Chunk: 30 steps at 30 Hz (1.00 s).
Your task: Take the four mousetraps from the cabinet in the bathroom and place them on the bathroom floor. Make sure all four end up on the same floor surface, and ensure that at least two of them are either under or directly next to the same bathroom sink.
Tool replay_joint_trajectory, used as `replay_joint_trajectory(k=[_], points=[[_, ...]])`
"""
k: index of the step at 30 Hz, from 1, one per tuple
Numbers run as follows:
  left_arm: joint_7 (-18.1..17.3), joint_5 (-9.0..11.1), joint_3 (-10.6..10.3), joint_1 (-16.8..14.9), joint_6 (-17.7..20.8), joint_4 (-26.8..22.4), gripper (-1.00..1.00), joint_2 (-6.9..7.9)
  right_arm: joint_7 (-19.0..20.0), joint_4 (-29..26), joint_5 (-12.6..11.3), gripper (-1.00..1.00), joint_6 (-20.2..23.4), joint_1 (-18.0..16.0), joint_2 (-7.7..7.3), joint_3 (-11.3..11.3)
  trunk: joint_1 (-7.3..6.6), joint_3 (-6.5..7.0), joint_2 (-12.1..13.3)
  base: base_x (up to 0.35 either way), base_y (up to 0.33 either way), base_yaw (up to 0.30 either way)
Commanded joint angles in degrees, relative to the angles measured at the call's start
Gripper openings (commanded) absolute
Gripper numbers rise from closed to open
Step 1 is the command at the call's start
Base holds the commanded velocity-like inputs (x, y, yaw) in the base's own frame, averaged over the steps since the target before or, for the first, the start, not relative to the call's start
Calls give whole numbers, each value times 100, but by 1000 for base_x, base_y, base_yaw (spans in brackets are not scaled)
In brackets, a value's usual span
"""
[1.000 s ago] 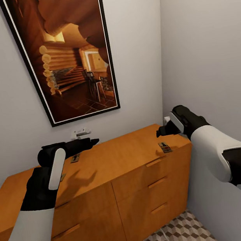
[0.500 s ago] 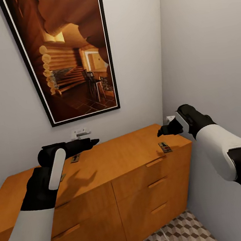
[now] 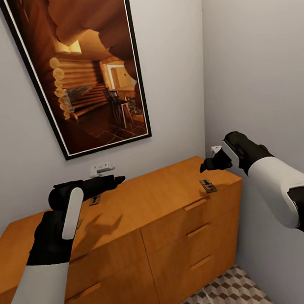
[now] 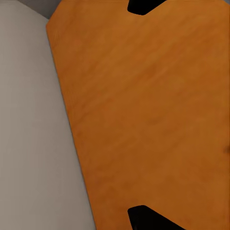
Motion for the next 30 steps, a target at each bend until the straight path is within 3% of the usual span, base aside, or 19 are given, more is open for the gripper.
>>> replay_joint_trajectory(k=[1, 17, 30], points=[[7, 6, -6, -6, 19, -3, 100, 4, 32, -5, 34, 100, 21, -4, -2, 3, 0, -7, -4, 0, 0, 0], [16, 3, -3, -7, 18, 18, 100, 4, -32, -5, 48, 100, 21, -4, 5, 14, 0, -7, -4, 0, -54, 0], [16, 4, -3, -8, 12, 20, 100, 4, -123, -5, 216, 100, 21, -4, 24, 8, 0, -7, -4, 0, -16, 0]])
